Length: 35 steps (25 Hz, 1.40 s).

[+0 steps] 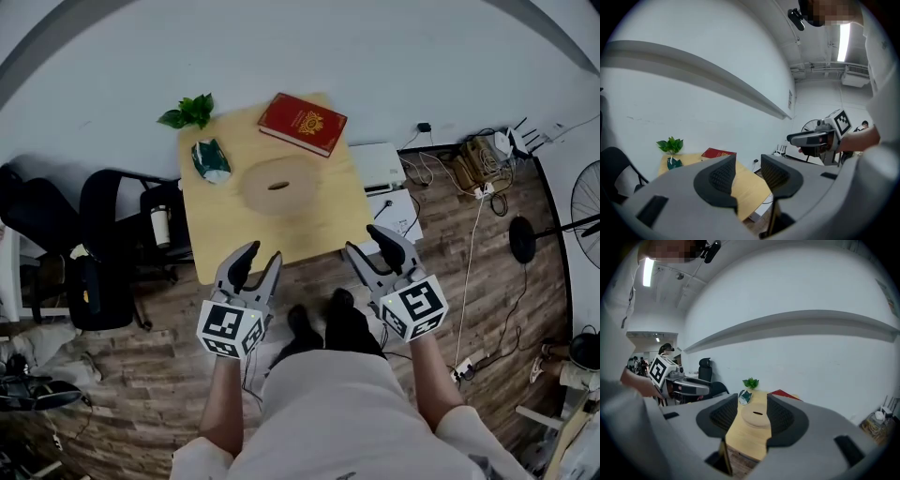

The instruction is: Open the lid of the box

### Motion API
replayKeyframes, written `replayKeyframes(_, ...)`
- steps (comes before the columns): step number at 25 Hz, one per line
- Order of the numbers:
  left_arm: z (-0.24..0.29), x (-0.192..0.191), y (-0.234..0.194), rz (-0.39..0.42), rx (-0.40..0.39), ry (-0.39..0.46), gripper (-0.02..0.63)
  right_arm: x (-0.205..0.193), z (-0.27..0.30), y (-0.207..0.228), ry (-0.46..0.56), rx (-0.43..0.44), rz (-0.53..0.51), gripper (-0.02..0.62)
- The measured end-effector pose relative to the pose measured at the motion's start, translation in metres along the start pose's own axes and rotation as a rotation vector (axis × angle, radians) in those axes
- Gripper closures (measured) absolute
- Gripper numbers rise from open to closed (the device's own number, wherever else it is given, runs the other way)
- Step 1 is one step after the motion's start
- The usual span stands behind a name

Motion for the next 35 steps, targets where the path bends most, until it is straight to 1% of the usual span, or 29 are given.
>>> replayKeyframes(5, 0.018, -0.004, -0.002, 0.032, -0.009, -0.041, 0.453, -0.006, 0.003, 0.012, -0.017, -0.010, 0.016, 0.416)
replayKeyframes(14, 0.048, -0.006, -0.010, 0.020, 0.022, -0.074, 0.451, -0.004, 0.028, 0.041, -0.015, 0.022, 0.028, 0.416)
replayKeyframes(23, 0.089, -0.004, -0.019, 0.009, 0.078, -0.126, 0.451, -0.006, 0.057, 0.081, -0.030, 0.076, 0.050, 0.416)
replayKeyframes(35, 0.155, -0.017, -0.021, -0.002, 0.141, -0.207, 0.448, -0.015, 0.097, 0.129, -0.069, 0.177, 0.048, 0.416)
Point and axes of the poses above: the fingertips, and each gripper's own axes: z forward along the fingers, y to its right, x out of its top, the point moved 7 cm from there along -z, backward along the fingers, and after that the axes turned 2 degrees about -y, right-handed, at the moved point
